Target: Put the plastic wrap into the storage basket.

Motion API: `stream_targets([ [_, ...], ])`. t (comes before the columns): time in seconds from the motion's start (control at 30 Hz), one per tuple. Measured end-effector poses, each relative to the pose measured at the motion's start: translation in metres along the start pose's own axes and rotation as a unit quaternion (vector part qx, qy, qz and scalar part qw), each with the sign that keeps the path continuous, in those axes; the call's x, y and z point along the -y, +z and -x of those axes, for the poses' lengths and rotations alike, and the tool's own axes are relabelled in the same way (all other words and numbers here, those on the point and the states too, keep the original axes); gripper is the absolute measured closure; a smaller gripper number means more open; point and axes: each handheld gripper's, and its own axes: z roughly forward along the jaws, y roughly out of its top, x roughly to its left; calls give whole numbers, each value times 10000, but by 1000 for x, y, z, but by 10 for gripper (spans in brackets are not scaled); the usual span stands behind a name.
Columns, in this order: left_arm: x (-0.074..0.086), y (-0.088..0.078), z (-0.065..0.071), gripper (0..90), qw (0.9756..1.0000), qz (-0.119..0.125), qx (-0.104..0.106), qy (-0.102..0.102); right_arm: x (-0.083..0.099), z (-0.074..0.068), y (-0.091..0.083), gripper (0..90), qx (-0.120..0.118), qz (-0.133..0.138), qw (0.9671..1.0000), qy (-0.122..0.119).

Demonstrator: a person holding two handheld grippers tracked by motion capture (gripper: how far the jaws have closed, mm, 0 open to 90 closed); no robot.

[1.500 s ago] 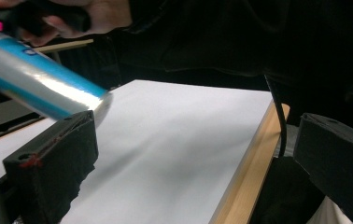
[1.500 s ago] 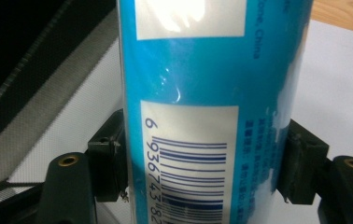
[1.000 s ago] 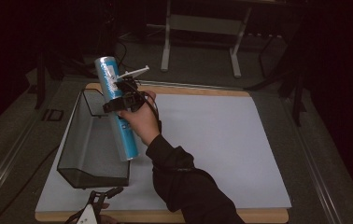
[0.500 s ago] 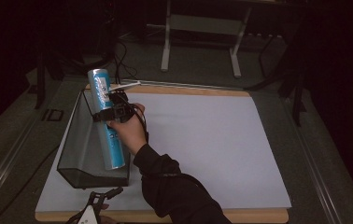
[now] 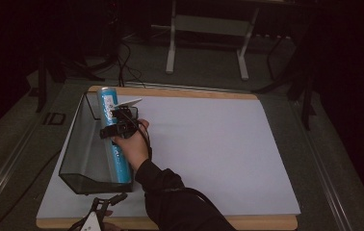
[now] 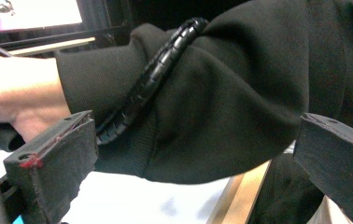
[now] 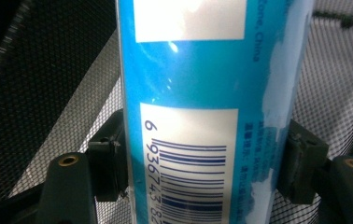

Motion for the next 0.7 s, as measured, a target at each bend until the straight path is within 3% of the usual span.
stream_targets([
  [0.17, 0, 0, -1, 7, 10000, 6, -5, -16, 5, 8, 8, 316, 113, 94, 9997, 191],
  [0.43, 0, -1, 0, 7, 10000, 8, 4, -4, 11, 2, 15, 313, 413, 306, 9986, 79],
  [0.7, 0, -1, 0, 8, 10000, -7, 36, -4, 14, 6, 18, 310, 453, 411, 9980, 187],
])
